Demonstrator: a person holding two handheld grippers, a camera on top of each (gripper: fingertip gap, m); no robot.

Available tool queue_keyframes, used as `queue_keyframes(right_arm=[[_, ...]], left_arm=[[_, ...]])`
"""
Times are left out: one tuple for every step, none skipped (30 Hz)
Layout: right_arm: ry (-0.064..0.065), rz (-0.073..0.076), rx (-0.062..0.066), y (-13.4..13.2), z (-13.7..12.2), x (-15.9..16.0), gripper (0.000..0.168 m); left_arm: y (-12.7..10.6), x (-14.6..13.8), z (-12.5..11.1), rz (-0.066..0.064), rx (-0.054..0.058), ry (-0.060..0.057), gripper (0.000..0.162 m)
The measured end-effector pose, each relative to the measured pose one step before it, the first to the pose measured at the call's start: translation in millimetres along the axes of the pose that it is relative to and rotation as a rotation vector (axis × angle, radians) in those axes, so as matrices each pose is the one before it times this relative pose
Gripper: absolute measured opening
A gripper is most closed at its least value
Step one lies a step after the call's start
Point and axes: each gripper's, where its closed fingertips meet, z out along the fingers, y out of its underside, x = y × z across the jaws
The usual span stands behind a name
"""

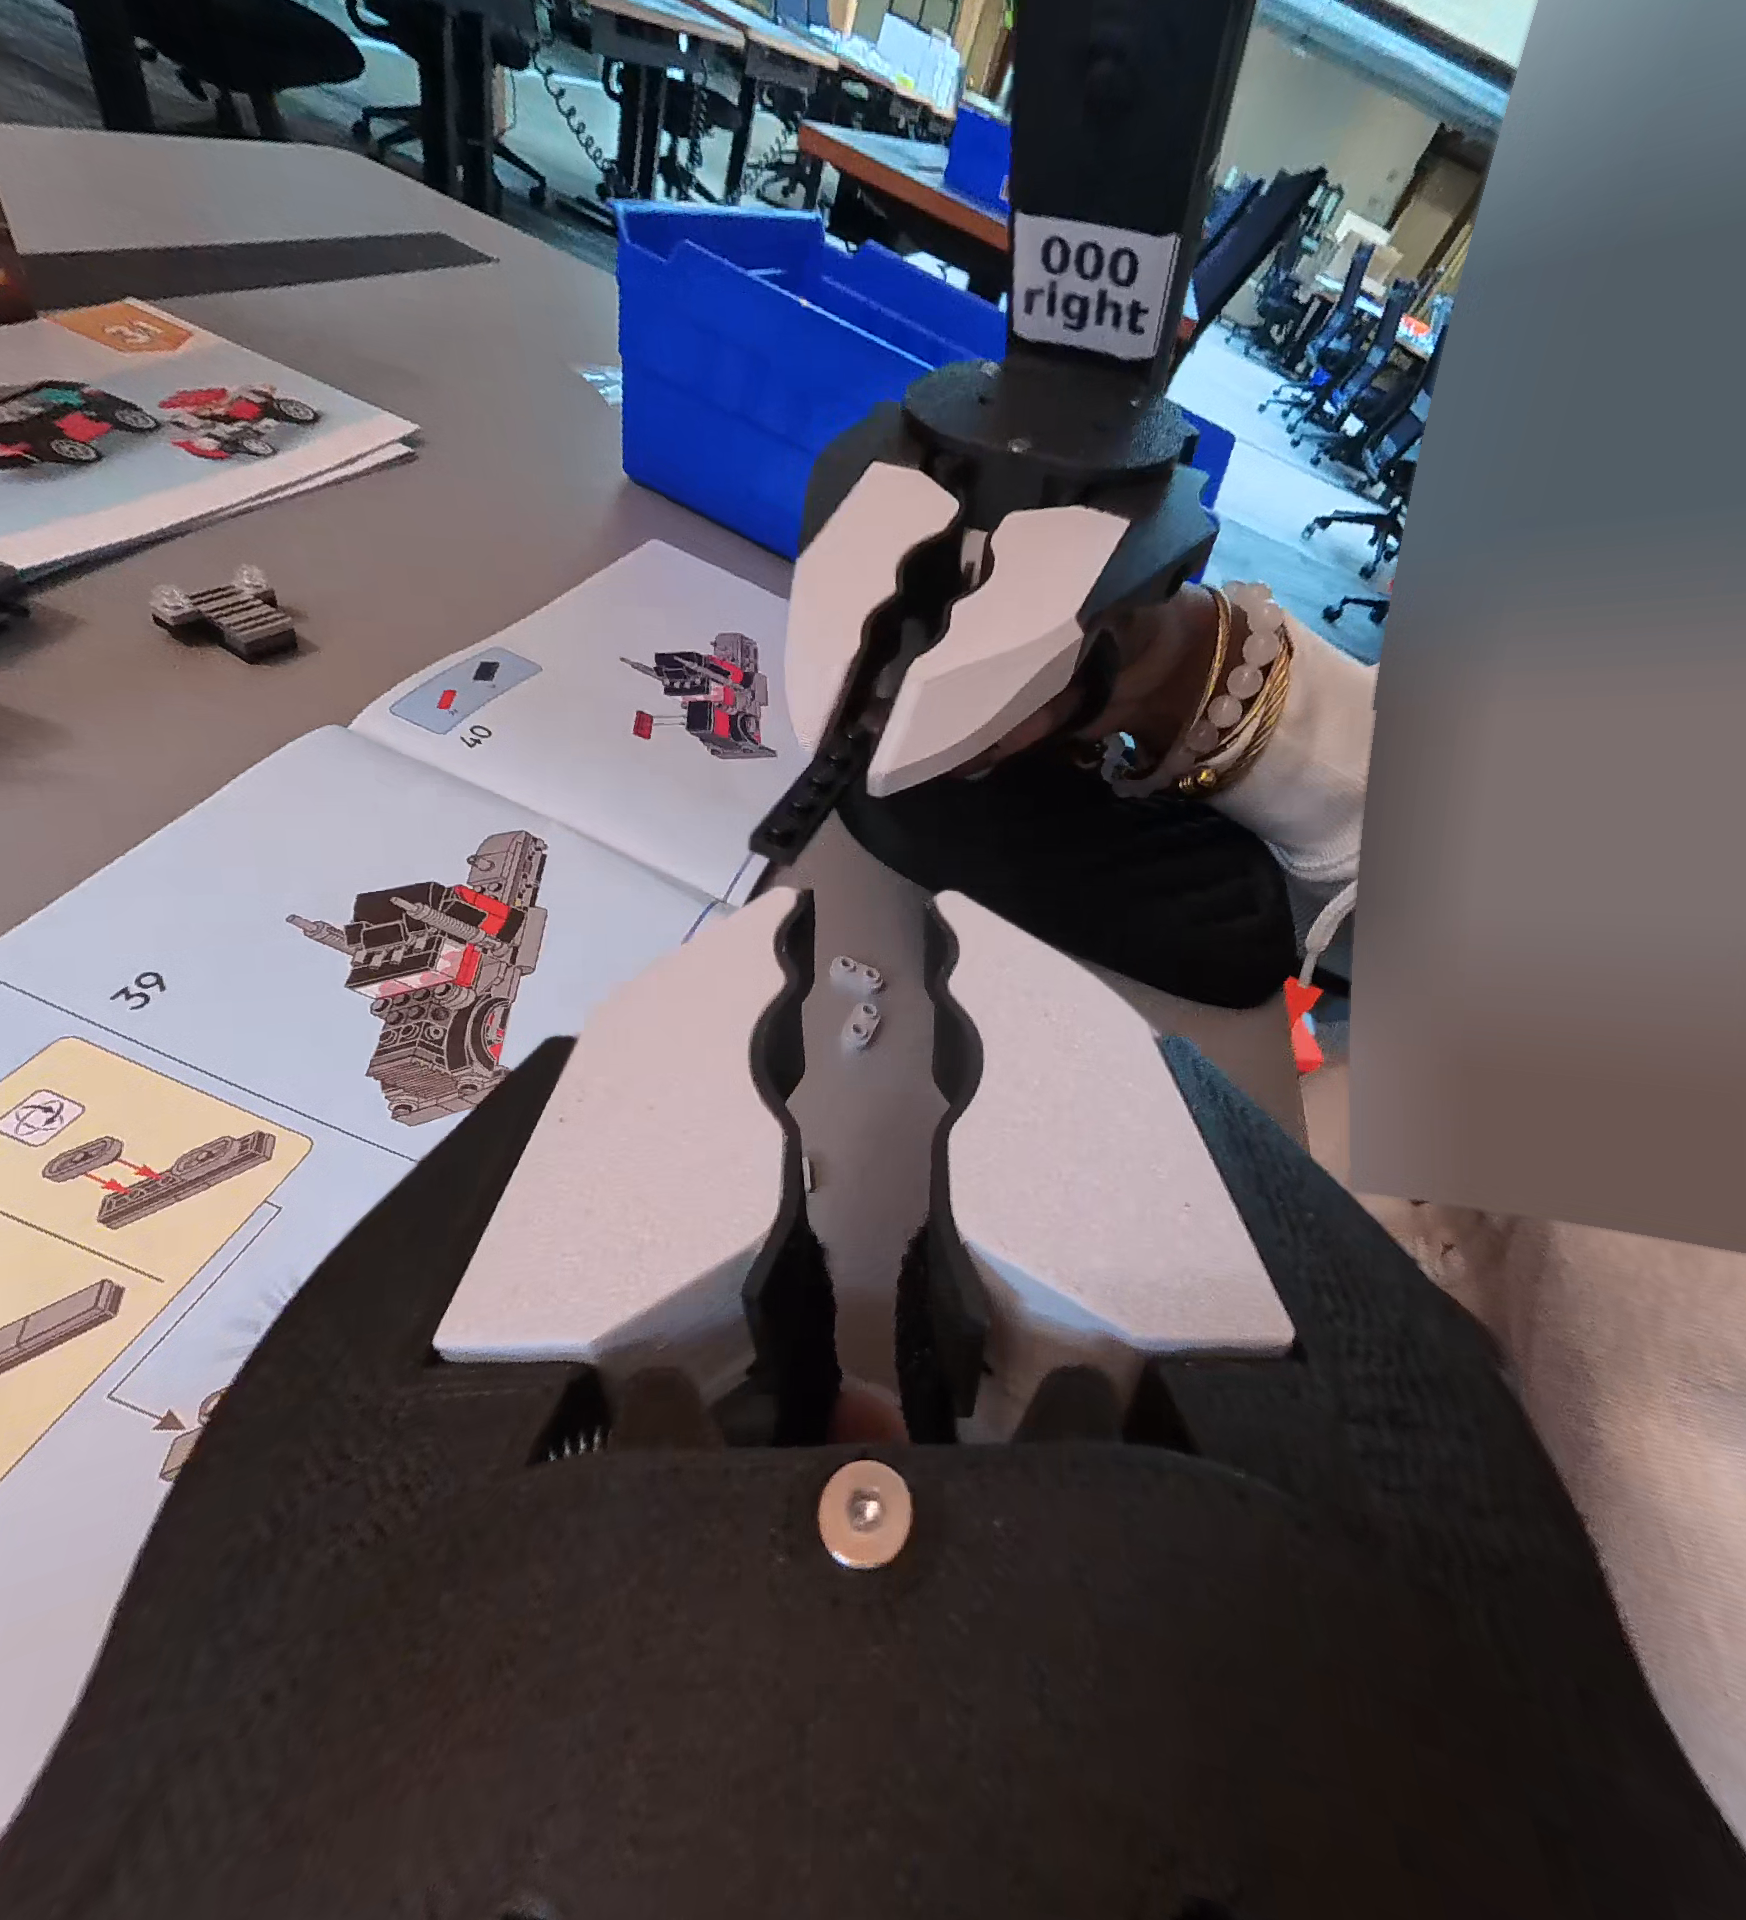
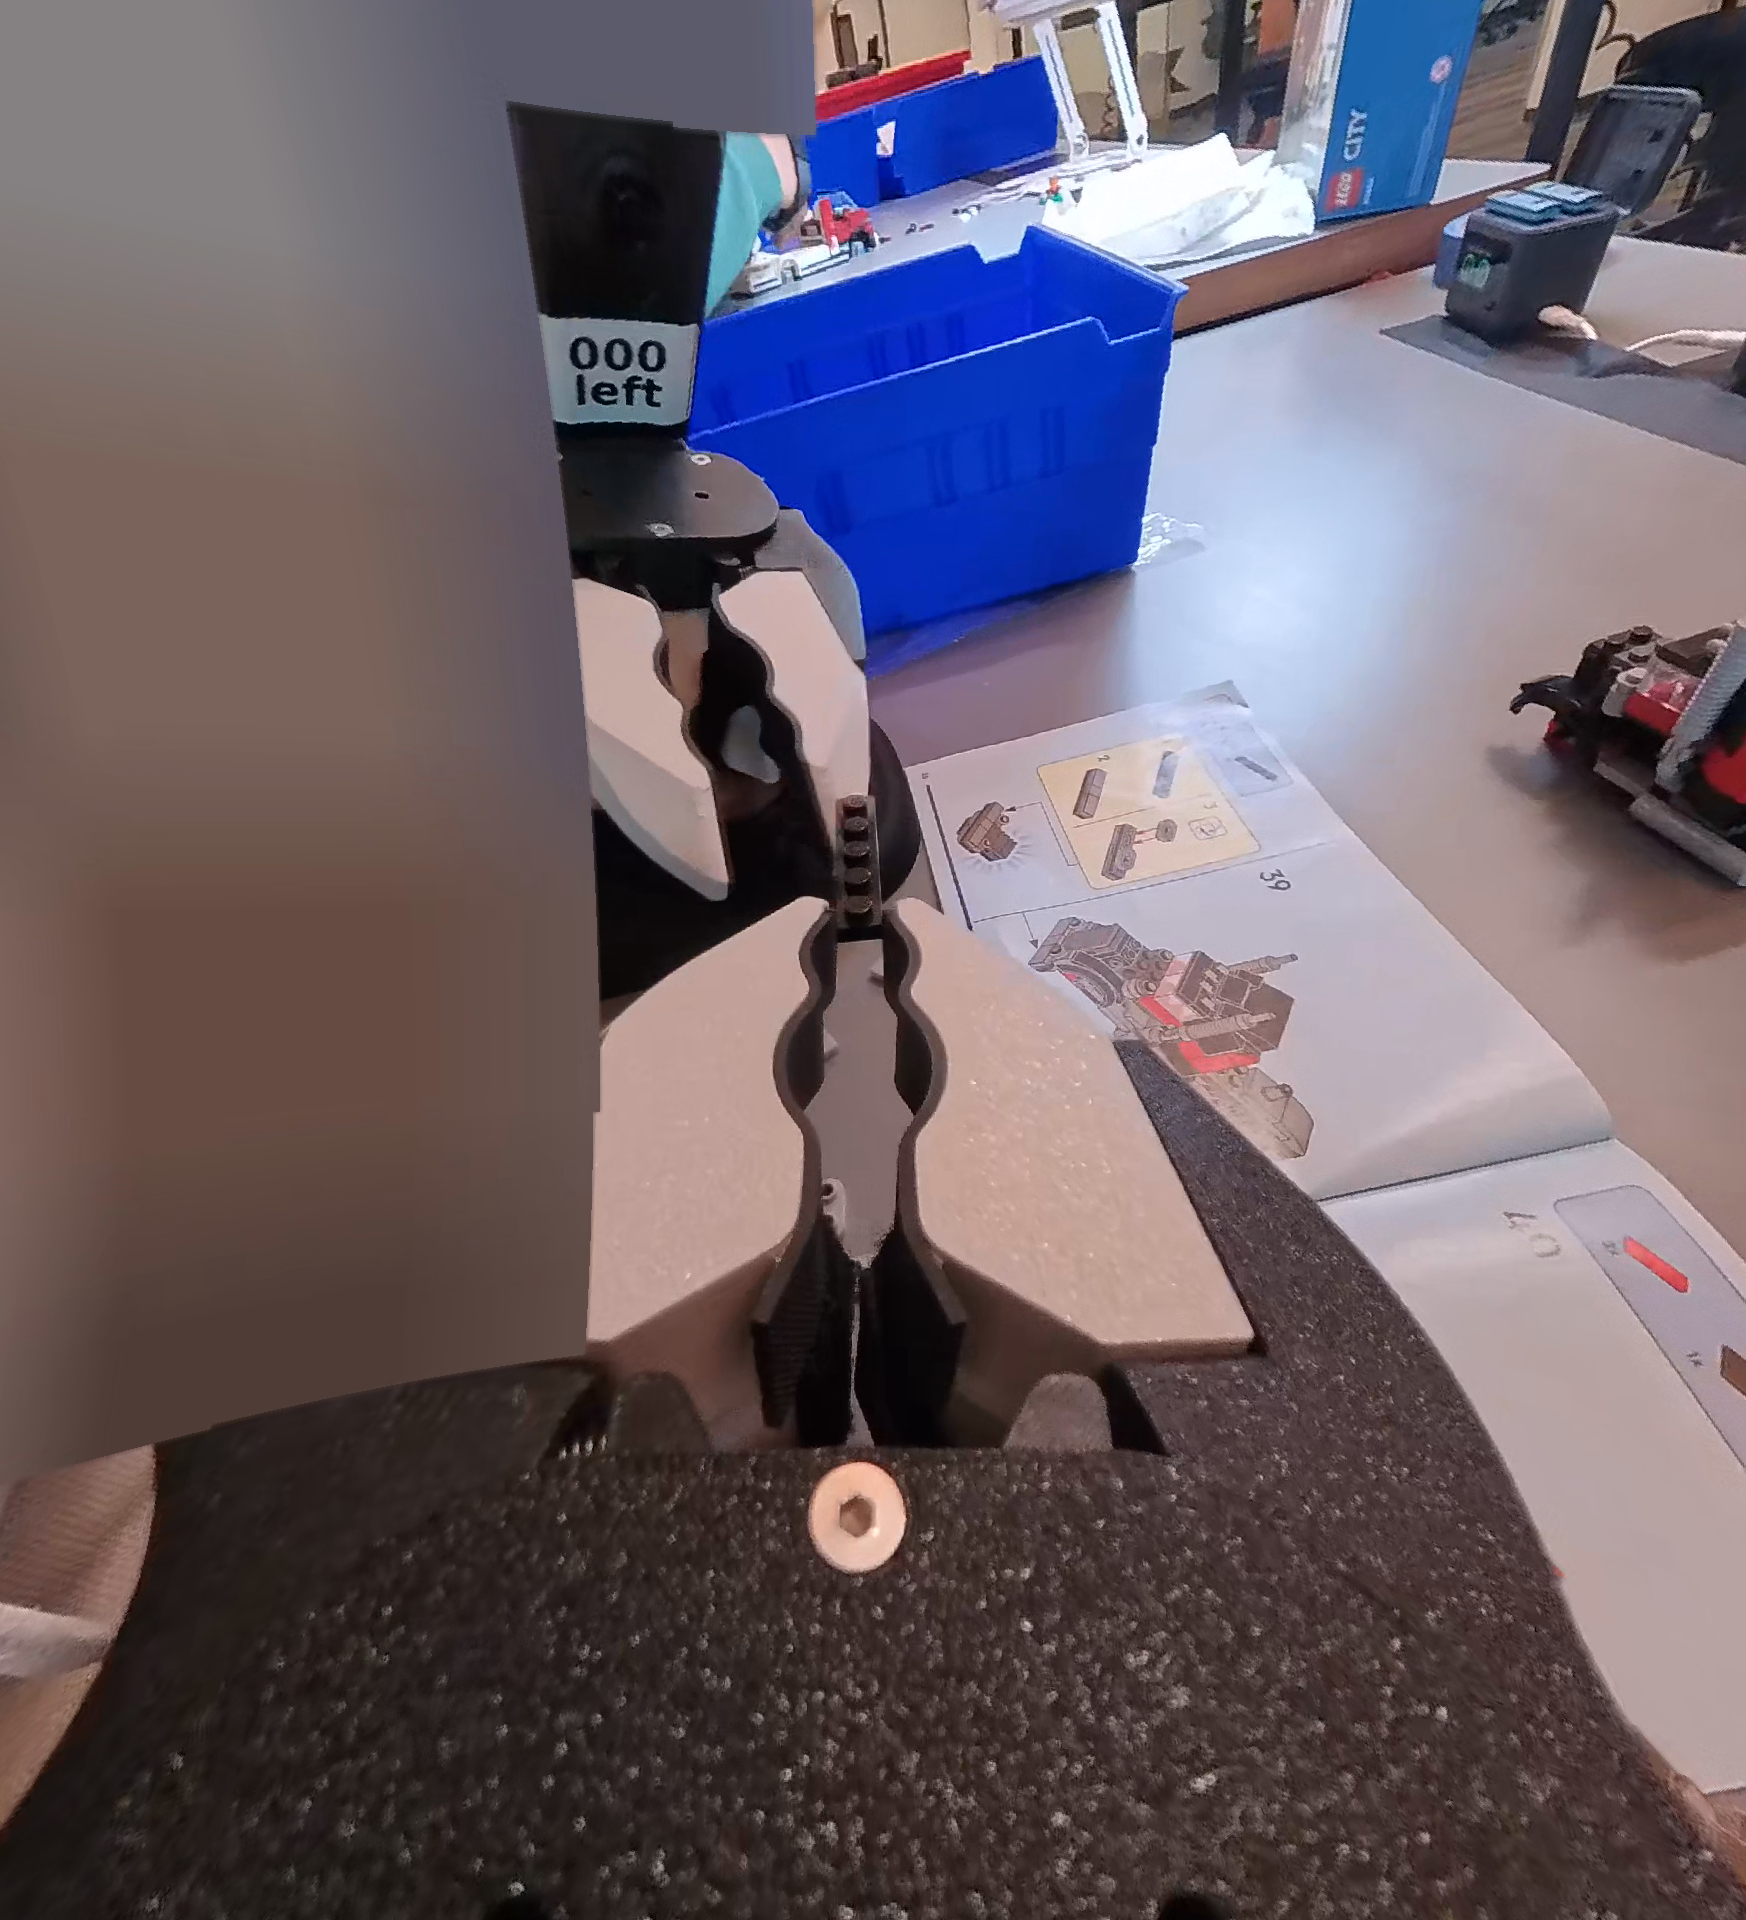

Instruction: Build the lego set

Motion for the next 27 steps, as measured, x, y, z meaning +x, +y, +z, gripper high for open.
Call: queue_keyframes(right_arm=[[0.0032,0.0002,-0.0035,0.40,0.28,0.98,0.008],[0.0000,0.0033,-0.0016,0.19,0.12,0.53,0.008],[0.0000,0.0042,0.0011,0.15,-0.04,0.46,0.008],[-0.0004,0.0044,0.0019,0.06,-0.06,0.35,0.008],[-0.0008,0.0031,0.0013,0.06,-0.09,0.28,0.008],[-0.0011,0.0016,0.0000,0.12,0.01,0.09,0.008],[-0.0009,0.0017,-0.0013,0.25,0.13,0.10,0.008],[0.0005,0.0015,-0.0017,0.30,0.15,0.20,0.008],[0.0019,0.0000,-0.0023,0.22,0.18,0.18,0.008],[0.0025,-0.0012,-0.0026,0.25,0.04,0.07,0.008],[0.0019,-0.0008,-0.0041,0.32,0.04,-0.12,0.008],[0.0039,-0.0001,-0.0070,0.69,-0.21,0.17,0.008],[0.0046,0.0001,-0.0096,1.07,-0.16,0.27,0.008],[0.0050,0.0003,-0.0110,1.42,-0.25,0.43,0.008],[0.0056,-0.0003,-0.0099,1.25,-0.38,0.45,0.008],[0.0045,-0.0012,-0.0073,0.79,-0.42,0.27,0.008],[0.0052,-0.0003,-0.0055,0.65,-0.64,0.37,0.008],[0.0072,0.0027,-0.0067,0.79,-0.80,0.60,0.008],[0.0089,0.0054,-0.0094,1.26,-0.72,0.64,0.008],[0.0099,0.0053,-0.0141,1.78,-0.82,0.33,0.008],[0.0121,0.0013,-0.0187,2.30,-0.82,0.17,0.008],[0.0107,-0.0044,-0.0202,2.69,-0.67,-0.45,0.008],[0.0050,-0.0062,-0.0201,2.76,-0.49,-1.42,0.008],[0.0020,-0.0029,-0.0158,2.19,-0.41,-1.71,0.008],[0.0006,-0.0003,-0.0092,1.44,-0.39,-1.61,0.008],[-0.0007,0.0015,-0.0027,0.53,-0.09,-1.22,0.008],[-0.0017,0.0010,0.0025,-0.13,0.20,-0.71,0.008]], left_arm=[[1.41,0.29,1.00,0.0065,-0.0103,-0.0013,0.020],[1.25,0.35,0.86,0.0040,-0.0087,0.0001,0.020],[0.91,0.25,0.64,0.0015,-0.0066,0.0016,0.019],[0.76,0.18,0.43,-0.0002,-0.0048,0.0030,0.019],[0.60,0.29,0.33,-0.0012,-0.0034,0.0040,0.018],[0.36,0.34,0.15,-0.0011,-0.0017,0.0042,0.018],[0.11,0.33,-0.01,-0.0009,0.0002,0.0041,0.017],[-0.10,0.10,-0.05,-0.0019,0.0018,0.0029,0.016],[-0.32,-0.06,-0.38,-0.0027,0.0034,0.0020,0.016],[-0.52,0.06,-0.44,-0.0023,0.0048,0.0019,0.015],[-0.68,-0.03,-0.54,-0.0014,0.0056,0.0014,0.015],[-0.65,-0.02,-0.49,-0.0010,0.0053,0.0011,0.015],[-0.44,-0.06,-0.41,-0.0018,0.0041,0.0007,0.015],[-0.28,-0.28,-0.16,-0.0028,0.0027,-0.0009,0.015],[-0.17,-0.52,-0.05,-0.0025,0.0013,-0.0020,0.016],[-0.02,-0.15,-0.07,-0.0008,0.0001,-0.0011,0.017],[0.03,0.08,0.14,0.0012,-0.0008,-0.0006,0.018],[0.03,0.25,0.01,0.0033,-0.0012,-0.0011,0.019],[-0.14,0.30,-0.05,0.0049,-0.0006,-0.0019,0.020],[-0.63,0.67,-0.37,0.0067,0.0018,-0.0011,0.022],[-1.35,0.51,-0.79,0.0069,0.0065,-0.0029,0.024],[-1.90,-0.02,-1.28,0.0047,0.0102,-0.0074,0.025],[-2.22,-0.09,-1.66,0.0029,0.0115,-0.0081,0.026],[-2.16,-0.04,-2.02,0.0015,0.0106,-0.0085,0.027],[-1.88,-0.41,-2.17,-0.0008,0.0069,-0.0117,0.027],[-1.80,-0.27,-2.20,-0.0021,0.0043,-0.0111,0.028],[-0.50,-0.36,-2.29,-0.0025,-0.0033,-0.0093,0.028]])
